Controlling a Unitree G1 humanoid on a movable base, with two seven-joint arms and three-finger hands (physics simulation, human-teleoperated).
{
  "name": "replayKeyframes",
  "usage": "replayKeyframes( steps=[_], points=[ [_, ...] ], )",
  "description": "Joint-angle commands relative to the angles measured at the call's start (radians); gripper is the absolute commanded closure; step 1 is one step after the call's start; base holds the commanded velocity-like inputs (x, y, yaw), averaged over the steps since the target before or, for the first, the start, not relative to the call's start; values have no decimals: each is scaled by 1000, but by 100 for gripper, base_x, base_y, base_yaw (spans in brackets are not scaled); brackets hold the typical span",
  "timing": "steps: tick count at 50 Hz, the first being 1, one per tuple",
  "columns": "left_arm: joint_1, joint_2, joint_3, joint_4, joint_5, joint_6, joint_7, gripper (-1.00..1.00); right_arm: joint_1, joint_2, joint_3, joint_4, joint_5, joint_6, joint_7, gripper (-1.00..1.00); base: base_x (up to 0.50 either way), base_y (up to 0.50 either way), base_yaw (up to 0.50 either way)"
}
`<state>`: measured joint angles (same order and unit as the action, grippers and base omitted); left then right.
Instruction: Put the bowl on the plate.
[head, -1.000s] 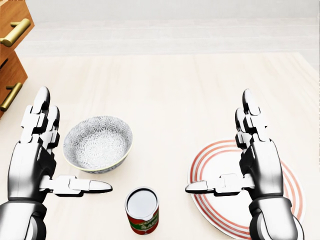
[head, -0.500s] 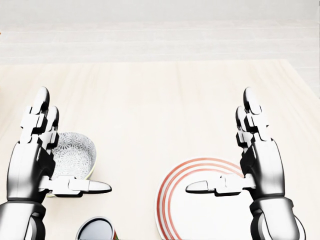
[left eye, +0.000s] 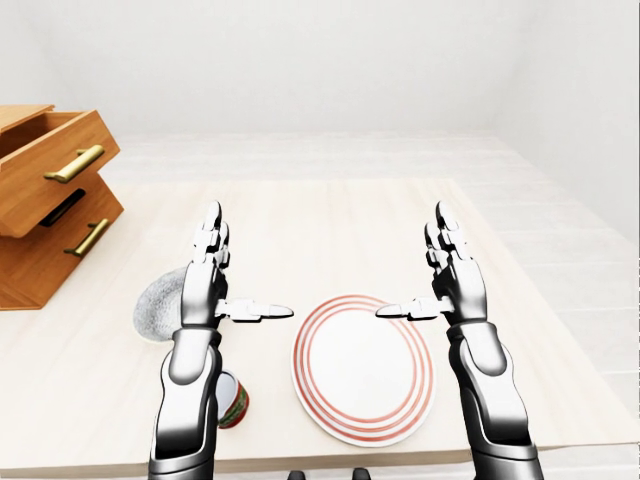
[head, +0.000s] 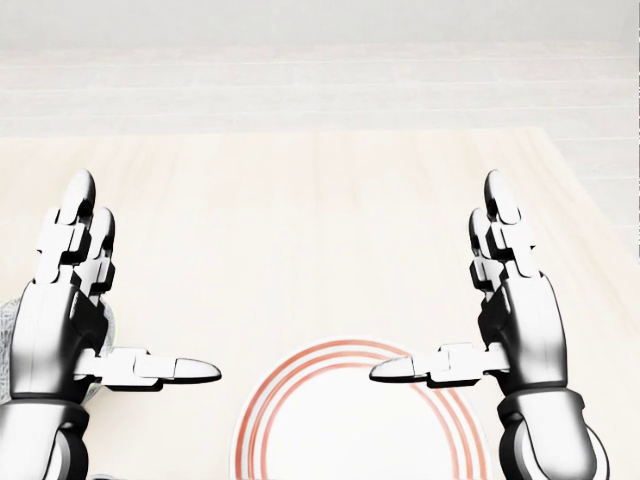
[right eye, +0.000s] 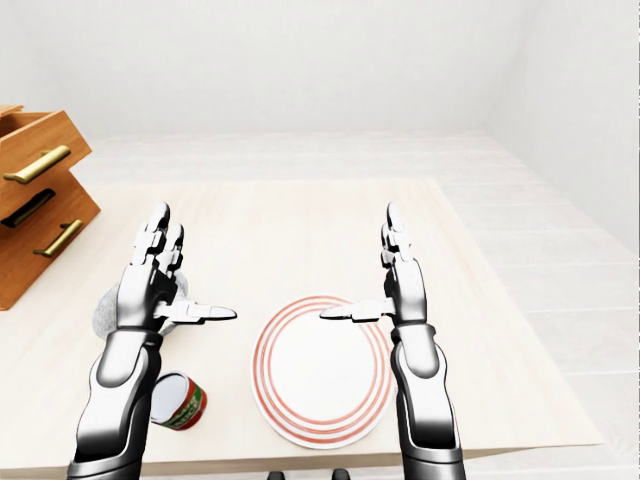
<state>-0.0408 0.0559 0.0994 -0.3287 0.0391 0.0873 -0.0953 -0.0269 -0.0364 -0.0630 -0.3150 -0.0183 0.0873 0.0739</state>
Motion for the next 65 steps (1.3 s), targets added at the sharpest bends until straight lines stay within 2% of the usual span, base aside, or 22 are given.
replayKeyframes(
  steps=[1,13,33,40,46,47,49,56,61,63,65],
  points=[
    [-5,0,2,8,-3,0,1,-100,0,0,-1,-4,1,0,-1,-100,0,-25,0],
    [3,2,2,9,-5,0,-2,-100,7,0,2,-8,-1,0,0,-100,0,-25,0],
    [-3,24,25,4,19,0,-12,-100,4,2,8,-13,-10,0,-1,-100,0,0,0],
    [-18,66,35,16,90,0,-27,-100,6,2,10,-23,-13,0,1,-100,0,0,0],
    [-48,80,72,4,110,0,-50,-100,11,3,11,-25,-15,0,1,-100,0,0,0],
    [-61,100,85,1,126,0,-54,-100,11,4,12,-25,-15,0,2,-100,0,0,0],
    [-70,102,95,0,124,0,-67,-100,12,4,12,-26,-15,0,1,-100,0,0,0],
    [-125,173,143,44,177,0,-97,-100,8,5,10,-21,-12,0,1,-100,0,0,0],
    [-165,202,178,102,192,0,-109,-100,1,7,12,0,-11,0,-2,-100,0,0,0],
    [-164,247,162,137,259,0,-111,-100,2,8,15,5,-11,0,-3,-100,0,0,0],
    [-186,233,188,145,240,0,-111,-100,1,8,16,4,-9,0,-3,-100,0,0,0]
  ],
)
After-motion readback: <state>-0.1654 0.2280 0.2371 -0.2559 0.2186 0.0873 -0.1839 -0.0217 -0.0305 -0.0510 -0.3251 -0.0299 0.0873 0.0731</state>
